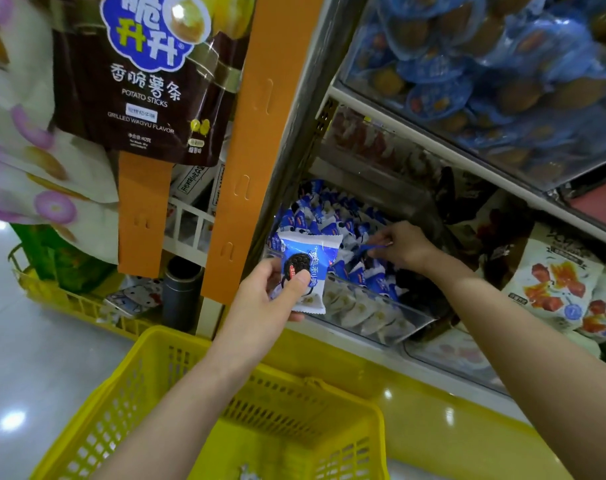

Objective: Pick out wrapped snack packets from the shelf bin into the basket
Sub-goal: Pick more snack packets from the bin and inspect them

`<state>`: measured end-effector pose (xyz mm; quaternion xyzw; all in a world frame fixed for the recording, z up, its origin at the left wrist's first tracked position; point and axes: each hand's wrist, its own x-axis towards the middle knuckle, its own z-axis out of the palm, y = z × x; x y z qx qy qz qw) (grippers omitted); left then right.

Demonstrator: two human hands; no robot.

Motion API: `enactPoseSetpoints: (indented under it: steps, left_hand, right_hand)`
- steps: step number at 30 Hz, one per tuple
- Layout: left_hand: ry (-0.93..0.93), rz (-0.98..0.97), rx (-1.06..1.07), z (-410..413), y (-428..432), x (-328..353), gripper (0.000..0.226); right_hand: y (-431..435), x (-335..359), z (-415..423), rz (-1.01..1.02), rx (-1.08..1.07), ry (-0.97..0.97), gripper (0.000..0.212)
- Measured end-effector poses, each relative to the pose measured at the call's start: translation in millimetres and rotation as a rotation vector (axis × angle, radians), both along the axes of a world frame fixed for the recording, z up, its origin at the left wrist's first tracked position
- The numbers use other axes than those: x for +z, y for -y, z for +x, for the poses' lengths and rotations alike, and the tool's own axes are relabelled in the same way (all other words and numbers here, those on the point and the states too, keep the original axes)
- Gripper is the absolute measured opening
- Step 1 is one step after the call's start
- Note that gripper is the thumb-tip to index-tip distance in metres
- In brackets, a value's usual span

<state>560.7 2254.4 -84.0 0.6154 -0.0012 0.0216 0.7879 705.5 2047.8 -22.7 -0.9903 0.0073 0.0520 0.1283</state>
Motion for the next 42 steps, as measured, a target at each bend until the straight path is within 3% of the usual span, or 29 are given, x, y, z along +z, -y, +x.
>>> enactPoseSetpoints:
  steps: [6, 8, 11, 13, 16, 20, 23, 29, 34, 38, 42]
  left_hand:
    - [-0.096, -0.002, 0.060, -4, 2, 0, 0.017]
    - [-0.130, -0.023, 0.073, -5, 1, 0, 0.020]
    - [-0.193, -0.024, 0.011, -10, 3, 2, 0.016]
    - [-0.221, -0.103, -0.108, -16, 5, 3, 0.026]
    - [-0.153, -0.215, -0.317, -27, 9, 4, 0.049]
    - [-0.114, -0.206, -0.314, -34, 10, 7, 0.050]
    - [-0.096, -0.233, -0.340, -36, 6, 8, 0.050]
    - [-0.103, -0.323, -0.393, -34, 1, 10, 0.039]
    - [-0.067, -0.312, -0.398, -32, 3, 13, 0.030]
    - [-0.036, -0.223, -0.296, -32, 7, 9, 0.025]
    - [-0.091, -0.134, -0.154, -28, 3, 5, 0.018]
  right_hand:
    - [-8, 36, -38, 0.193, 0.023, 0.525, 0.022]
    - [-15, 48, -58, 0.442, 0.025, 0.471, 0.020]
    - [-27, 52, -98, 0.809, 0.151, 0.134, 0.015]
    - [-37, 43, -121, 0.805, 0.235, 0.029, 0.016]
    - [-53, 25, -143, 0.754, 0.285, 0.035, 0.018]
    - [-60, 14, -153, 0.741, 0.274, 0.185, 0.013]
    - [-57, 12, -151, 0.772, 0.113, 0.249, 0.021]
    - [-51, 6, -155, 0.962, -0.056, -0.068, 0.051]
    - [-48, 2, -155, 0.962, -0.045, -0.214, 0.051]
    - [-45, 1, -143, 0.851, -0.005, -0.123, 0.035]
    - [-29, 7, -95, 0.802, -0.161, 0.200, 0.033]
